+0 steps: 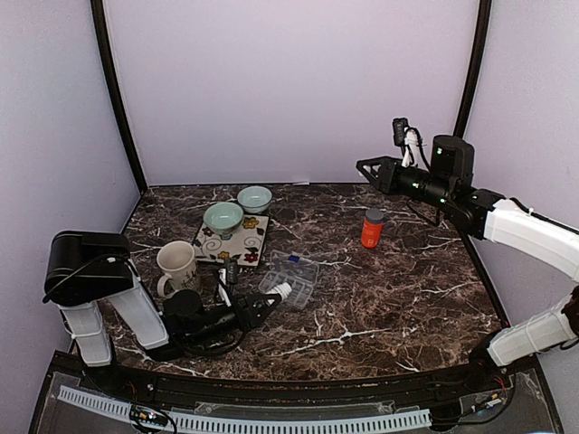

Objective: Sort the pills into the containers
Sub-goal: Pour the pill into the compartment of the pill container.

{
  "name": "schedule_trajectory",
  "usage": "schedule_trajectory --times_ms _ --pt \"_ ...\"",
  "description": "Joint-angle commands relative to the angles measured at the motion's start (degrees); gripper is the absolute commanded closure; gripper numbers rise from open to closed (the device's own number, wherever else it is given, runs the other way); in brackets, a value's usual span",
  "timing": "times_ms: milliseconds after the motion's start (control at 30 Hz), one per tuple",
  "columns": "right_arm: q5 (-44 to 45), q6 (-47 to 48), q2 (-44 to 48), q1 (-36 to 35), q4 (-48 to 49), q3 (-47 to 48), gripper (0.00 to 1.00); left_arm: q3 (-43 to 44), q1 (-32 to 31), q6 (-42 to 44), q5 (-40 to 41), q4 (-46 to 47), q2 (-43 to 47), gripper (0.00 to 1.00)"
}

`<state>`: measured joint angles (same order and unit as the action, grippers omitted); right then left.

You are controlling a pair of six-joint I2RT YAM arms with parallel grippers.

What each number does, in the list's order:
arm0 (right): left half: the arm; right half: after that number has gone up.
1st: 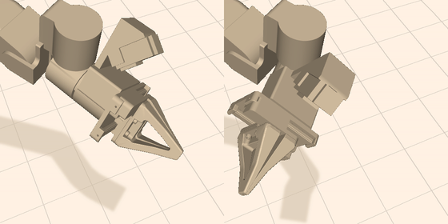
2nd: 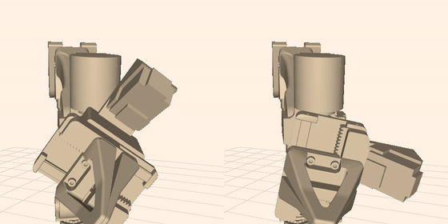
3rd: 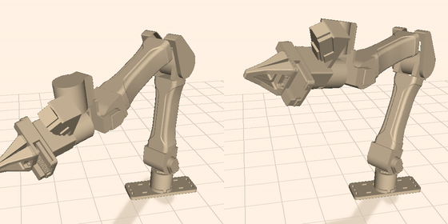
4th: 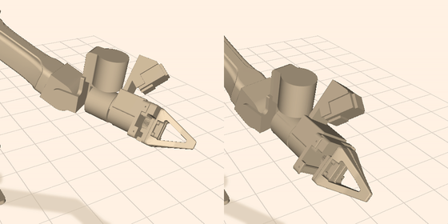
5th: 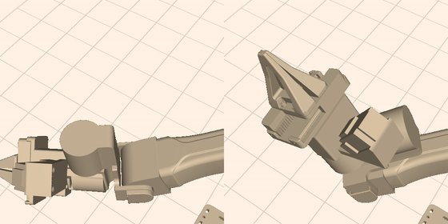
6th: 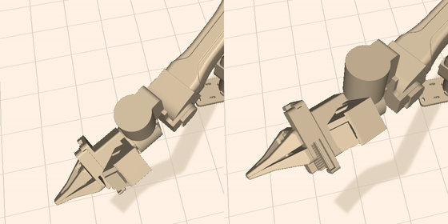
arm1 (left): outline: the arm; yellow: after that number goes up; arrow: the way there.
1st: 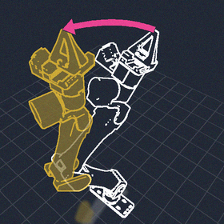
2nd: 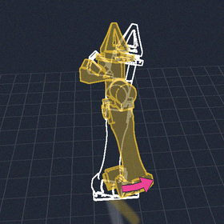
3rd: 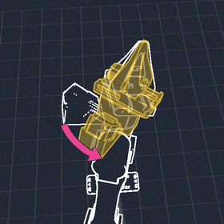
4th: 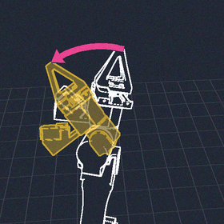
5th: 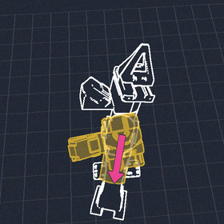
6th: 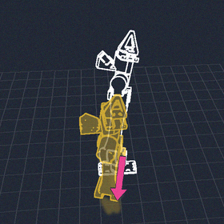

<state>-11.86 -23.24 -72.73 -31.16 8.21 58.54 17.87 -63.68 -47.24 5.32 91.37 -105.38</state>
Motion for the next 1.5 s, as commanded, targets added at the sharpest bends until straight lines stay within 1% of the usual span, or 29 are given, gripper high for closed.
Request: schedule_trajectory --times_ms 0,233,867,1467 --pt "0.55 0.21 1.14 0.7 3.2 -0.8 1.0 0.89 -0.48 -0.68 1.48 7.65 -1.81 1.0" --pt "0.18 0.04 0.92 0.94 3.62 -0.89 1.0 1.28 -0.48 -1.09 2.99 7.77 -3.48 1.0" --pt "-0.35 0.22 1.13 1.36 3.44 -1.11 1.0 3.64 -0.39 -1.01 3.9 8.3 -6.97 1.0" --pt "-0.43 -0.04 1.58 1.45 3.44 -1.58 1.0 4.98 -0.39 -1.86 6.99 8.3 -9.39 1.0"
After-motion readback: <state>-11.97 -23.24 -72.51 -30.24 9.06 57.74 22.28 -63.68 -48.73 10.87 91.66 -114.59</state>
